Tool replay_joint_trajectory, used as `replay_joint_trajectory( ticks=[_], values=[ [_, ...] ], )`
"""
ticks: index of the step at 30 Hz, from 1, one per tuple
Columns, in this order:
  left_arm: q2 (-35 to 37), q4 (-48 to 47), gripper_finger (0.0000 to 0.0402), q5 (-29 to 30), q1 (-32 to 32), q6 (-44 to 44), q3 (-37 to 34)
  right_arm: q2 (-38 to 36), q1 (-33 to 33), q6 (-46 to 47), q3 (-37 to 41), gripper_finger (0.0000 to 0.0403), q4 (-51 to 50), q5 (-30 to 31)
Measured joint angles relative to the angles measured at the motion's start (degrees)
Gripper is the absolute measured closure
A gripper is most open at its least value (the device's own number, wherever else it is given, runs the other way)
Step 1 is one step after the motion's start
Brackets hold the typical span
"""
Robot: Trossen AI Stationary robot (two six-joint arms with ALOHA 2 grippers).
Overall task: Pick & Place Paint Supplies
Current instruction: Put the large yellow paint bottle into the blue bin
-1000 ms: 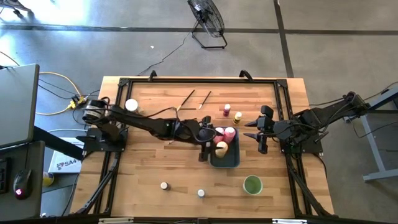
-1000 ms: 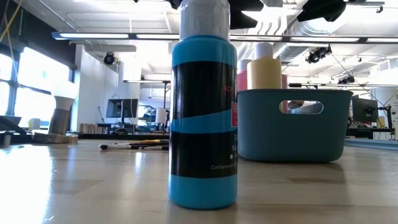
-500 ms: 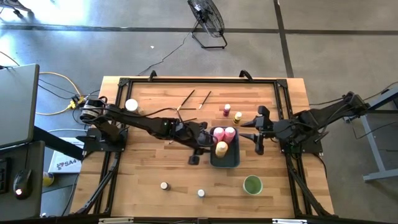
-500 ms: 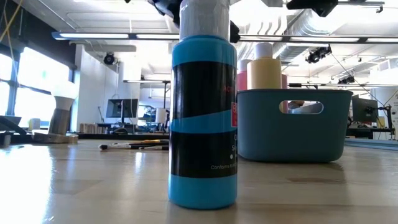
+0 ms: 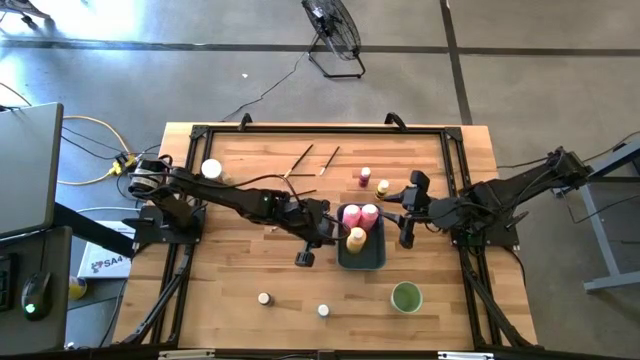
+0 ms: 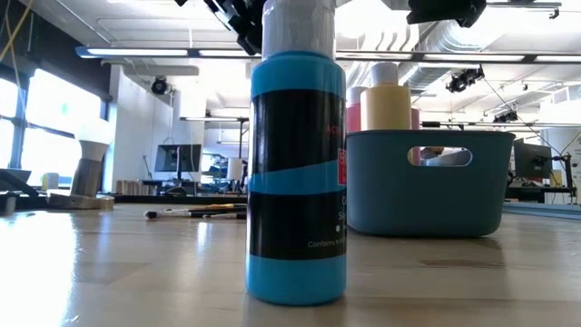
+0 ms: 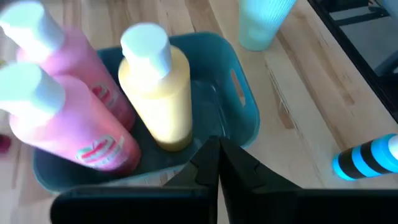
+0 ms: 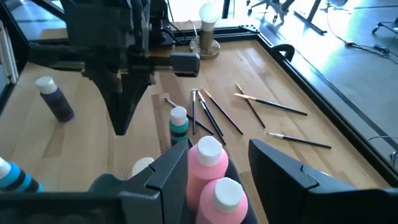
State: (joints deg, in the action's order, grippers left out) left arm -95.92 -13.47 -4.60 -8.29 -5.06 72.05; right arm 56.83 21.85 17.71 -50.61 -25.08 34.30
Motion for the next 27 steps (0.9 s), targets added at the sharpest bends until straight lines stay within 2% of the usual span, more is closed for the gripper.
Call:
replay_joint_trajectory(
  ticks=[6, 10, 17, 27],
  values=[
    [0.0, 0.0, 0.04, 0.1, -0.4, -0.6, 0.0, -0.1, 0.0, -1.3, 0.0, 0.0241, 0.3, -0.2],
    [0.0, -0.2, 0.0401, 0.8, -1.7, -1.0, 0.0, -3.0, 0.0, -2.1, 0.0, 0.0241, -6.5, -1.6],
    [2.4, -6.2, 0.0401, 8.4, -2.7, 0.2, 0.0, -9.7, 0.0, 3.5, 0.0, 0.0241, -17.3, -1.5],
    [4.6, -7.7, 0.0401, 11.2, -2.2, 3.4, 0.0, -13.8, 0.0, 5.2, 0.0, 0.0241, -17.5, -1.2]
  ],
)
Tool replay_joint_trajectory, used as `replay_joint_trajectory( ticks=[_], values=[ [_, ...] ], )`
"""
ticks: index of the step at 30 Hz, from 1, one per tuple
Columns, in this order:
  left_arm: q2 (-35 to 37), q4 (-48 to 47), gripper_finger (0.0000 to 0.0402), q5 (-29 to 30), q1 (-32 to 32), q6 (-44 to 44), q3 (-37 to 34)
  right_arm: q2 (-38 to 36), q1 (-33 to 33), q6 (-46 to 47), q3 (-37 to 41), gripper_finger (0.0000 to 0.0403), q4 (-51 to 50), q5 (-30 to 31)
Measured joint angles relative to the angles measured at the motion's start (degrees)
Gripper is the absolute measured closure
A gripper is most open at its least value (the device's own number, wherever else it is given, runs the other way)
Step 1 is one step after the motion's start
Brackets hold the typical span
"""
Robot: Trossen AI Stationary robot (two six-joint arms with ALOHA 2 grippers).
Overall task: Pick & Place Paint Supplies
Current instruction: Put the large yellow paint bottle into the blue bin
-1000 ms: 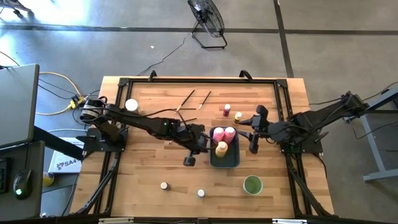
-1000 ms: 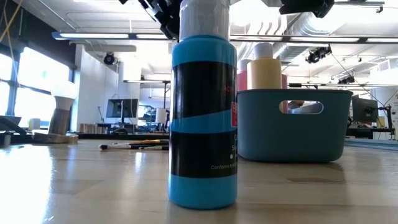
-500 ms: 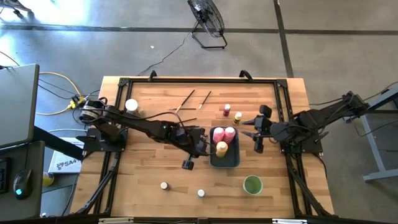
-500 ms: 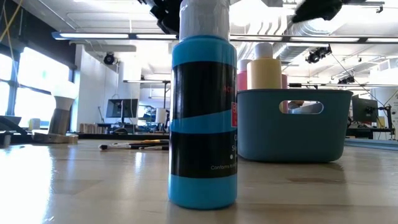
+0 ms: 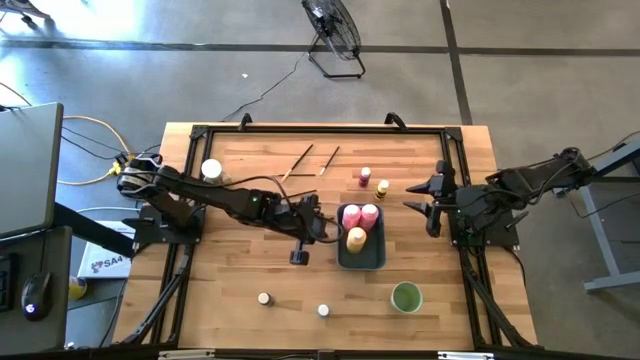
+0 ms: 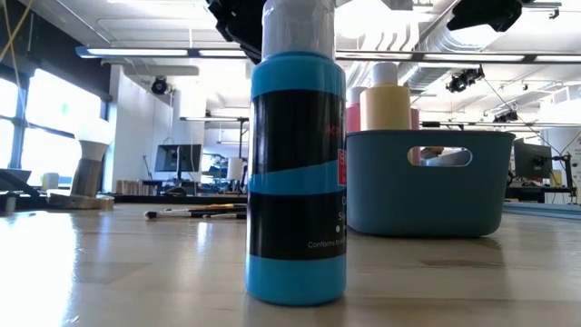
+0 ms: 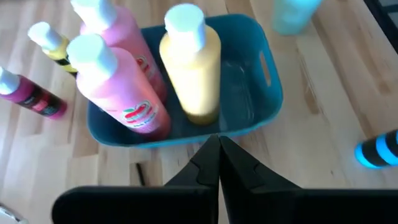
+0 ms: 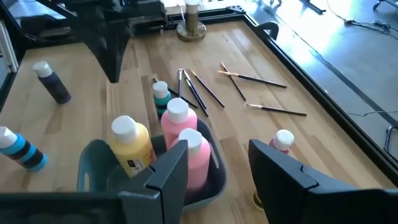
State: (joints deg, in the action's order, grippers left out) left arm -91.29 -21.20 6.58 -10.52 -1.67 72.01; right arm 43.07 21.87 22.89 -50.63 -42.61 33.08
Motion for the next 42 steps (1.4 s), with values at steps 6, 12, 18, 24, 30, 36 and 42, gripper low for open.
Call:
replay_joint_trajectory(
  ticks=[6, 12, 18, 24, 30, 36, 42],
  values=[
    [0.6, -0.5, 0.0401, 3.4, -0.9, -3.5, 0.0, 0.2, 0.0, -4.6, 0.0, 0.0241, -0.8, -2.0],
    [4.3, -2.8, 0.0401, 9.2, -1.9, -2.8, -1.8, -2.2, 0.0, -2.5, 0.0, 0.0241, -5.3, -1.8],
    [11.4, -0.6, 0.0401, 12.6, -3.8, 1.0, -8.9, -7.4, 0.0, 2.3, 0.0, 0.0241, -11.4, 0.1],
    [17.1, 13.9, 0.0401, 14.1, -7.5, -0.8, -18.7, -13.2, 0.0, -0.2, 0.6, 0.0241, -8.8, 1.6],
    [20.0, 23.8, 0.0401, 14.6, -9.4, -1.5, -26.1, -23.0, 0.3, -13.2, 11.7, 0.0241, 10.0, 0.0],
    [19.1, 33.1, 0.0401, 12.9, -9.3, -3.9, -29.6, -31.1, 0.3, -21.5, 23.5, 0.0241, 31.7, -5.9],
    [15.5, 44.7, 0.0401, 6.4, -8.4, -9.8, -31.7, -32.9, 0.3, -23.2, 31.1, 0.0241, 39.4, -10.4]
  ],
)
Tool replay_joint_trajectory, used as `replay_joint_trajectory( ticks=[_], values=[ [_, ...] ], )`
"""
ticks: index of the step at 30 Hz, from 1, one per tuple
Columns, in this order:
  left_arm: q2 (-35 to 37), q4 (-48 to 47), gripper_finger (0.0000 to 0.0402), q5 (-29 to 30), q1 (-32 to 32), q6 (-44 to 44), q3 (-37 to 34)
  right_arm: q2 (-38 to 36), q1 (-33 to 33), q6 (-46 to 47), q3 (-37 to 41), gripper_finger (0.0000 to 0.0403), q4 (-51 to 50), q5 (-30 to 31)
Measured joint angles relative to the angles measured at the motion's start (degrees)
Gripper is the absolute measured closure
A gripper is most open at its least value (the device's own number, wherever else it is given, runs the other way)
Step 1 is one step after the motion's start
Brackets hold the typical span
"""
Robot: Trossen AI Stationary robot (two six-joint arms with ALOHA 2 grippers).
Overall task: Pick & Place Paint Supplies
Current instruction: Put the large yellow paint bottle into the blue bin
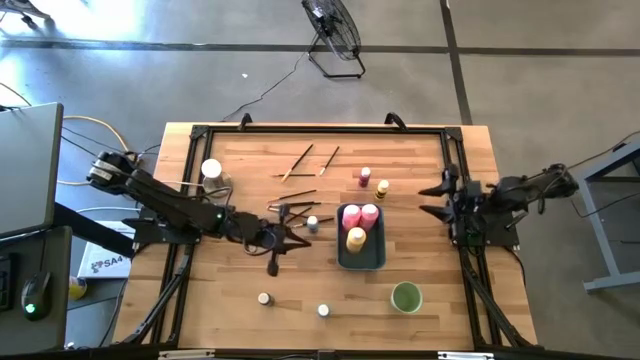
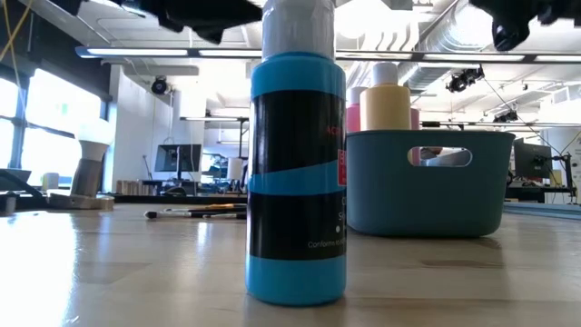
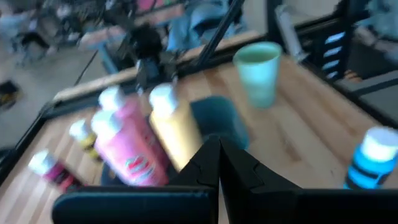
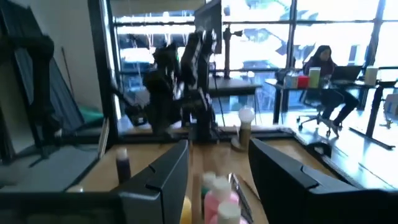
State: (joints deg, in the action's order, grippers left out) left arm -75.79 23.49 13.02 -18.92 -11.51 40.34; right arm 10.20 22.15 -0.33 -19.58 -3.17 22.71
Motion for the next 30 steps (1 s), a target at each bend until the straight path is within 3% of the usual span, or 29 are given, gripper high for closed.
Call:
replay_joint_trajectory(
  ticks=[9, 17, 25, 30],
  values=[
    [-4.0, 0.6, 0.0401, -2.8, 3.7, 5.1, 1.2, 0.4, 0.0, -1.0, 3.6, 0.0241, 2.6, -0.4],
    [-7.1, 0.3, 0.0401, -10.9, 7.9, 5.7, 3.5, 0.5, 0.0, -1.5, 3.6, 0.0241, 3.9, -0.4],
    [-12.0, -1.4, 0.0401, -6.2, 8.4, 2.5, 7.6, 0.5, 0.0, -2.9, 3.6, 0.0241, 3.9, -0.4],
    [-14.3, -11.9, 0.0401, -6.0, 8.4, 0.9, 12.5, 0.5, 0.0, -3.0, 3.6, 0.0241, 3.9, -0.4]
  ],
)
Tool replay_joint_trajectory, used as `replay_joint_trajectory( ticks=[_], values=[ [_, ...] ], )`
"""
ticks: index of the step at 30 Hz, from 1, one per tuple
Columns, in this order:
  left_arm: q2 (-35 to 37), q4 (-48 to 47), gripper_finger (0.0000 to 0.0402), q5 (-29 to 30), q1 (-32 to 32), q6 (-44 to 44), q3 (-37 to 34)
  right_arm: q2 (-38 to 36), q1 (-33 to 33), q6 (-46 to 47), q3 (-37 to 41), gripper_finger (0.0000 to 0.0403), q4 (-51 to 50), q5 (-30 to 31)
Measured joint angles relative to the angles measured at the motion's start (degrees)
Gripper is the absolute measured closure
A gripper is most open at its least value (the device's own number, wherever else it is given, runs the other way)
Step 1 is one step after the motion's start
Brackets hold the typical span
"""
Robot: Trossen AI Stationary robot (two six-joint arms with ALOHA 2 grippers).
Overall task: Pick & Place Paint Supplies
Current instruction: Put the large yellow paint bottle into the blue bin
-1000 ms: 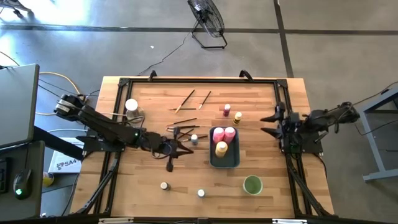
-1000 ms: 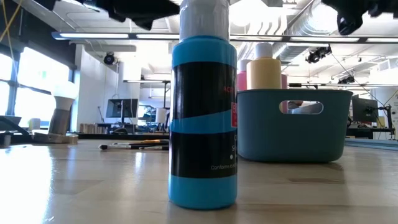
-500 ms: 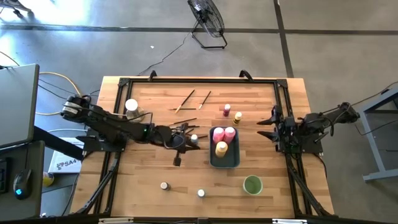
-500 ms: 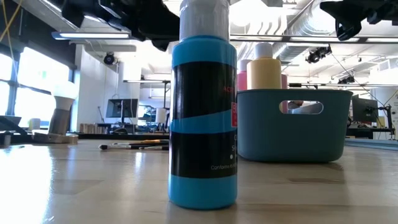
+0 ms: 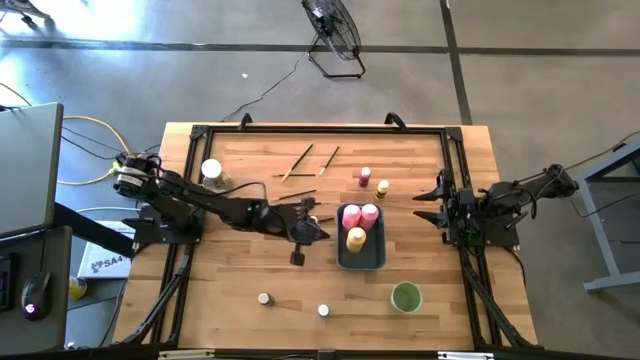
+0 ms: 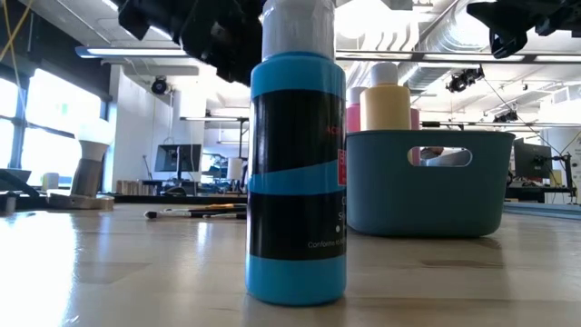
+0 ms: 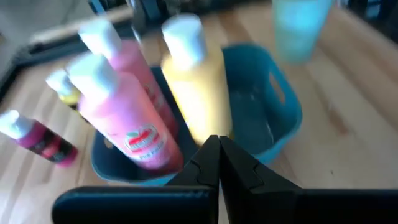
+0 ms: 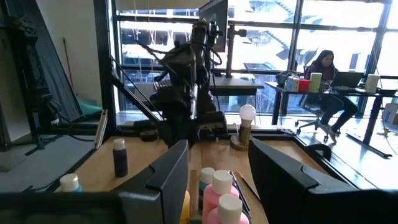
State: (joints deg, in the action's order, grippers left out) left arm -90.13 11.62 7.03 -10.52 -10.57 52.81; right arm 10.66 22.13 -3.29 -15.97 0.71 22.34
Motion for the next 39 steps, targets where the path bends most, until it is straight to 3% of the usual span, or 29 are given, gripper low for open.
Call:
replay_joint_trajectory(
  ticks=[7, 17, 25, 32, 39],
  values=[
    [-4.0, -12.0, 0.0401, 2.9, -1.6, -8.2, 7.7, 0.0, 0.0, 0.0, 0.0, 0.0241, 0.0, 0.1],
    [-7.3, -10.6, 0.0401, 2.6, -2.0, -17.4, 9.5, 0.0, 0.0, 0.0, 0.0, 0.0241, 0.0, 0.1],
    [-7.7, -9.8, 0.0401, 5.2, -3.1, -18.3, 9.5, 0.0, 0.0, -1.3, 0.0, 0.0241, 0.0, 0.3],
    [-8.7, -8.4, 0.0402, 4.1, -3.0, -18.1, 10.0, 0.0, 0.0, -1.3, 0.0, 0.0241, 0.1, 0.5],
    [-10.6, -18.1, 0.0402, 4.3, -3.0, -18.1, 17.2, 0.0, 0.0, -1.3, -0.1, 0.0241, 0.4, 0.7]
  ],
)
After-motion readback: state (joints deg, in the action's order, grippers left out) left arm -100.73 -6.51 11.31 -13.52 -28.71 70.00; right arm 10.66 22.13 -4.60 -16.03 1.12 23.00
